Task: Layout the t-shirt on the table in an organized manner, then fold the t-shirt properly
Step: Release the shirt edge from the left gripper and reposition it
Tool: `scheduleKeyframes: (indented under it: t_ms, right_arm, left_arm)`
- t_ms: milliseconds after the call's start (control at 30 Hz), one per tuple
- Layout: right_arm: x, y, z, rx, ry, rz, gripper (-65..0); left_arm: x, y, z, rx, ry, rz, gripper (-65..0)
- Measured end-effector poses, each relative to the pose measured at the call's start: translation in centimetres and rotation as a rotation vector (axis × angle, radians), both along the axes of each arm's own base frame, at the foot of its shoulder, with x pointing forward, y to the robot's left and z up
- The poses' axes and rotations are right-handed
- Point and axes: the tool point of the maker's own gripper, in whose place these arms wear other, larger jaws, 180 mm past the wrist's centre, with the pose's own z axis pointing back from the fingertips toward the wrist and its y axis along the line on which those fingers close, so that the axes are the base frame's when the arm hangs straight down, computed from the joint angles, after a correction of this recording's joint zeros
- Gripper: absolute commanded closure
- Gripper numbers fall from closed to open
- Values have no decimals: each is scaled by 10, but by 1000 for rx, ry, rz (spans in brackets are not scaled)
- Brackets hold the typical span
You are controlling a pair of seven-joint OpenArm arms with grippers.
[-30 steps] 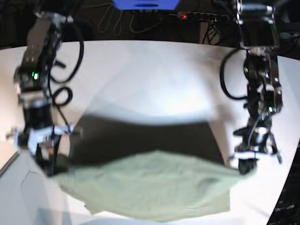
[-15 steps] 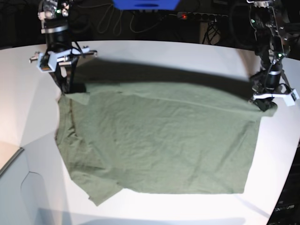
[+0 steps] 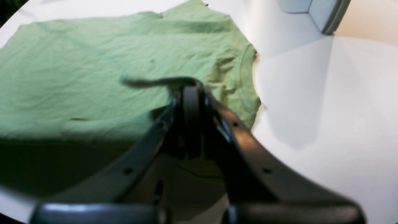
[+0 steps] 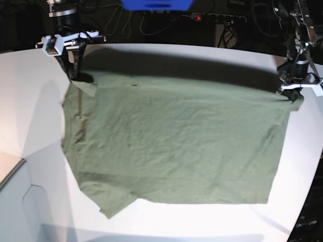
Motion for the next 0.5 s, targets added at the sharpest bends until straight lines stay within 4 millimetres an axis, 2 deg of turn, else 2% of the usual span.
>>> scheduleKeyframes:
  t_ms: [367,500]
  right_arm:
    - [2,2,1,2,-6,4,0]
    - [0,2,-8,10,15,0,0]
  left_arm:
    - [-9,0,-5,1,23,0,0]
    - [-19,1,-18,-12,59,9,0]
